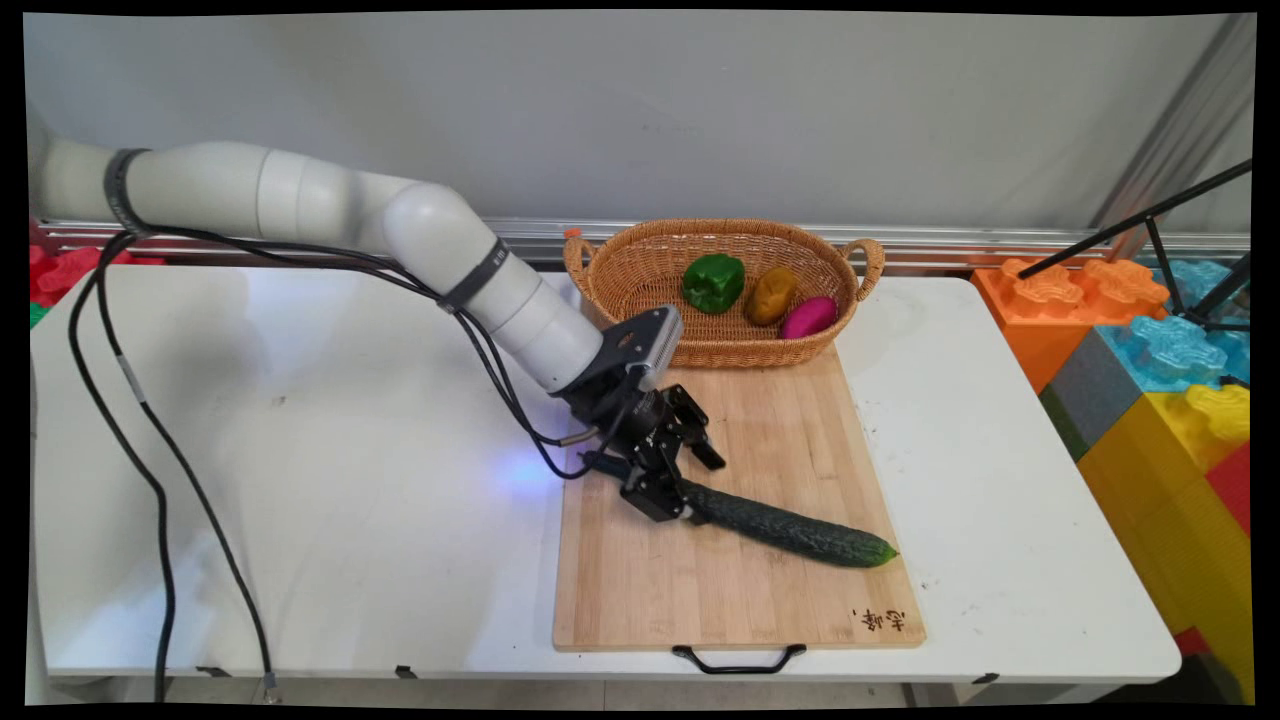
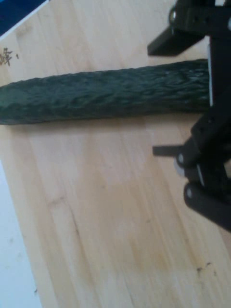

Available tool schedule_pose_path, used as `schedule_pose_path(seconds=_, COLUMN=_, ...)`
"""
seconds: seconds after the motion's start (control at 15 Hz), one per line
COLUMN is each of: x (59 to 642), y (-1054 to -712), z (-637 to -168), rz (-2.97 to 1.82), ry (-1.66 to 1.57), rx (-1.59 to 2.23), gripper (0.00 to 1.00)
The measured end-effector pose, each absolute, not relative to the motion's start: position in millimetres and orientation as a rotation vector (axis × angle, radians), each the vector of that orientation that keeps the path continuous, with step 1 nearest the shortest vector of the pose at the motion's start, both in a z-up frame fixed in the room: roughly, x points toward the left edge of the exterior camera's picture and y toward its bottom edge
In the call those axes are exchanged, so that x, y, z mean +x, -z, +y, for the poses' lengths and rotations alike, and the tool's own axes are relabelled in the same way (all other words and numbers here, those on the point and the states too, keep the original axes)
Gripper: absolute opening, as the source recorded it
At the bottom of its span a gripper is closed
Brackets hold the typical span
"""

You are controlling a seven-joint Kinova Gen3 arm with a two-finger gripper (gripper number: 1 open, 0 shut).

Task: Pick up the cucumber from the cutting board, then place the picked object in the vegetable basket

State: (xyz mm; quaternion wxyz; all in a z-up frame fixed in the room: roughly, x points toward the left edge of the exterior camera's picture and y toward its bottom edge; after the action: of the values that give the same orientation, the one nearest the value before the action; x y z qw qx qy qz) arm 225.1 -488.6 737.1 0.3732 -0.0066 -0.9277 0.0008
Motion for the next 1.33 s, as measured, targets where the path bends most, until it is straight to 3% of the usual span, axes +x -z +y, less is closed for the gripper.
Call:
schedule_pose_path(seconds=0.53, x=223.3, y=-742.1, z=-488.7, rz=-2.363, ry=0.050, rx=-0.062, gripper=0.00)
schedule_pose_path(seconds=0.87, x=222.8, y=-783.0, z=-504.3, rz=-2.282, ry=0.042, rx=0.008, gripper=0.00)
schedule_pose_path(seconds=1.33, x=221.4, y=-836.7, z=-566.4, rz=-2.149, ry=-0.141, rx=0.285, gripper=0.00)
